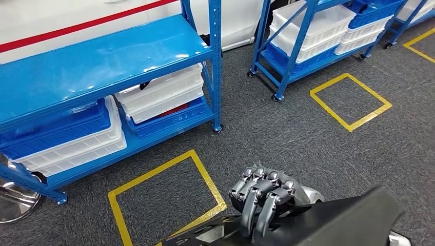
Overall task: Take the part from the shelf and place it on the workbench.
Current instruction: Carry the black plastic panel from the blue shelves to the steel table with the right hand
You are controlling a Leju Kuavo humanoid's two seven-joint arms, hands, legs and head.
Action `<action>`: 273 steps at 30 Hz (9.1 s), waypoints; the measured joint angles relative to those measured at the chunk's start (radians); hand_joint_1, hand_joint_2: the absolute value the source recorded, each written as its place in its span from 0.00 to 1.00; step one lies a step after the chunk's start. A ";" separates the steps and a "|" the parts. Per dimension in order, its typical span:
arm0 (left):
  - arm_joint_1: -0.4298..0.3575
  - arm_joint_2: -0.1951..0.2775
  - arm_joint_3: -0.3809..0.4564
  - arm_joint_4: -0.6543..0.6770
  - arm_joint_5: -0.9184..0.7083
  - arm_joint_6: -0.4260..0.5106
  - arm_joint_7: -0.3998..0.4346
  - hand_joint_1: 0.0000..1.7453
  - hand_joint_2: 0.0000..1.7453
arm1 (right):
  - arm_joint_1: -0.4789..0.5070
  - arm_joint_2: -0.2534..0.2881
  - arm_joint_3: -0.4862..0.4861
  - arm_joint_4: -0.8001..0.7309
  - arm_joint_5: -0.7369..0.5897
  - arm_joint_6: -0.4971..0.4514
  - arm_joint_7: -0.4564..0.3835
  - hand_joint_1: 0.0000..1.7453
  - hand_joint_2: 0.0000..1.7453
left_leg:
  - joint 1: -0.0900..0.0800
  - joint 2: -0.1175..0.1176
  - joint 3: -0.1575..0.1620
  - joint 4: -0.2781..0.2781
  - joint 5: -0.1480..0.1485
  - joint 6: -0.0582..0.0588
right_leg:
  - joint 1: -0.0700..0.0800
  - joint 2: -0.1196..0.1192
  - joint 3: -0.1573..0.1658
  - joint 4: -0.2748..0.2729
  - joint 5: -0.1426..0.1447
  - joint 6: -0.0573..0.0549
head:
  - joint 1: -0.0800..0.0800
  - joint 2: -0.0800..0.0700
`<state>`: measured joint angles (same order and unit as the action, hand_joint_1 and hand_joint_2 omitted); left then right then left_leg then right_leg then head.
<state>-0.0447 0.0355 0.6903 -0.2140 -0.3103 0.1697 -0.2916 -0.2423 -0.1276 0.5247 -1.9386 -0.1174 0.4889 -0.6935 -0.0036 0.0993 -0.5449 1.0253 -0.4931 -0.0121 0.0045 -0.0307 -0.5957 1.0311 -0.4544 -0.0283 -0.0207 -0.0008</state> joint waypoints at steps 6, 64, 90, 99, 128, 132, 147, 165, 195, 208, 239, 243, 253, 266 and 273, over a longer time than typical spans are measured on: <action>0.004 0.012 0.000 0.000 -0.037 -0.026 -0.019 0.00 0.00 | 0.004 0.000 0.004 -0.067 0.016 -0.055 -0.001 0.98 1.00 | 0.009 -0.091 -0.109 0.257 -0.120 -0.016 | -0.002 0.064 -0.004 -0.003 0.011 -0.016 | -0.001 0.000; 0.000 -0.045 0.013 -0.002 -0.135 -0.074 -0.037 0.00 0.00 | -0.019 -0.101 -0.108 -0.048 -0.197 -0.057 0.001 0.98 1.00 | 0.012 -0.066 -0.050 0.125 -0.083 -0.012 | 0.000 0.023 -0.005 -0.011 0.005 -0.012 | 0.010 0.000; -0.014 -0.032 0.069 -0.005 -0.160 -0.068 -0.053 0.00 0.00 | -0.003 -0.097 -0.135 -0.025 -0.157 -0.039 0.002 0.98 1.00 | 0.008 0.005 0.005 -0.020 0.010 0.003 | -0.008 -0.012 -0.010 -0.003 -0.002 0.027 | 0.018 0.000; -0.017 -0.024 0.091 -0.006 -0.150 -0.102 -0.063 0.00 0.00 | 0.019 -0.093 -0.111 -0.017 -0.129 -0.112 0.002 0.98 1.00 | 0.018 -0.093 -0.110 0.218 -0.074 -0.018 | -0.015 0.087 -0.002 -0.009 0.002 0.004 | 0.017 0.000; -0.029 -0.010 0.148 -0.007 -0.155 -0.158 -0.066 0.00 0.00 | -0.107 -0.084 0.049 0.013 -0.131 -0.252 0.042 0.98 1.00 | 0.014 -0.089 -0.119 0.253 -0.121 -0.012 | -0.003 0.054 -0.004 -0.023 0.015 -0.003 | 0.020 0.000; -0.028 -0.011 0.149 -0.007 -0.173 -0.161 -0.066 0.00 0.00 | -0.116 -0.084 0.070 0.016 -0.127 -0.290 0.044 0.98 1.00 | 0.022 -0.119 -0.067 0.113 -0.016 -0.015 | -0.007 0.106 -0.006 -0.008 0.009 0.005 | 0.020 0.000; -0.034 -0.010 0.149 -0.008 -0.192 -0.149 -0.054 0.00 0.00 | -0.142 -0.093 0.087 -0.004 -0.119 -0.343 0.042 0.98 1.00 | 0.018 -0.034 -0.012 -0.003 0.010 0.033 | -0.014 0.022 -0.114 0.194 -0.052 0.052 | 0.028 0.000; -0.031 -0.010 0.175 -0.008 -0.184 -0.155 -0.050 0.00 0.00 | -0.178 -0.095 0.100 -0.016 -0.155 -0.328 0.068 0.98 1.00 | 0.028 -0.159 -0.049 0.039 0.015 -0.011 | -0.010 0.129 -0.012 0.009 -0.004 0.020 | 0.023 0.000; -0.028 -0.035 0.189 -0.008 -0.203 -0.155 -0.053 0.00 0.00 | -0.108 -0.027 0.084 0.026 -0.087 -0.204 0.044 0.98 1.00 | 0.033 -0.144 -0.046 0.062 -0.004 -0.022 | -0.010 0.124 -0.016 0.007 0.006 0.022 | 0.029 0.000; -0.030 -0.037 0.204 -0.008 -0.215 -0.140 -0.044 0.00 0.00 | -0.098 -0.003 0.044 0.033 -0.075 -0.146 0.048 0.98 1.00 | 0.024 -0.041 -0.013 0.011 -0.006 0.029 | -0.018 0.025 -0.128 0.200 -0.044 0.061 | 0.035 0.000; -0.032 -0.039 0.226 -0.008 -0.229 -0.195 -0.032 0.00 0.00 | -0.115 0.006 0.013 0.052 -0.078 -0.182 0.058 0.98 1.00 | 0.023 -0.085 -0.026 0.010 0.009 0.036 | -0.019 0.033 -0.119 0.187 -0.040 0.066 | 0.038 0.000; -0.034 -0.039 0.226 -0.008 -0.235 -0.203 -0.039 0.00 0.00 | -0.118 0.003 0.012 0.047 -0.078 -0.187 0.056 0.98 1.00 | 0.021 -0.081 -0.016 0.006 -0.003 0.019 | -0.005 0.019 -0.021 0.004 0.003 0.042 | 0.038 0.000; -0.027 -0.038 0.231 -0.009 -0.236 -0.209 -0.045 0.00 0.00 | -0.114 0.003 0.014 0.040 -0.075 -0.190 0.056 0.98 1.00 | 0.023 -0.090 -0.171 0.259 -0.060 -0.005 | 0.004 0.043 0.055 -0.026 -0.033 -0.001 | 0.032 0.000; -0.029 -0.036 0.242 -0.010 -0.234 -0.208 -0.054 0.00 0.00 | -0.119 0.003 0.013 0.040 -0.073 -0.187 0.056 0.98 1.00 | 0.017 -0.096 0.004 -0.020 0.010 0.047 | -0.014 0.041 -0.065 0.225 -0.136 0.060 | 0.041 0.000; -0.031 -0.035 0.249 -0.011 -0.234 -0.207 -0.055 0.00 0.00 | -0.132 0.002 0.013 0.053 -0.086 -0.195 0.062 0.98 1.00 | 0.025 -0.096 0.105 -0.024 -0.077 0.015 | -0.023 0.019 -0.096 0.023 0.064 0.063 | 0.044 0.000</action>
<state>-0.0757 0.0001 0.9397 -0.2246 -0.5447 -0.0378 -0.3469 -0.3741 -0.1259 0.5380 -1.8860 -0.2030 0.2940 -0.6316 0.0212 0.0029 -0.4395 1.0013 -0.5697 0.0032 -0.0190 -0.0120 -0.6918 1.0536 -0.3909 0.0351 0.0228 -0.0008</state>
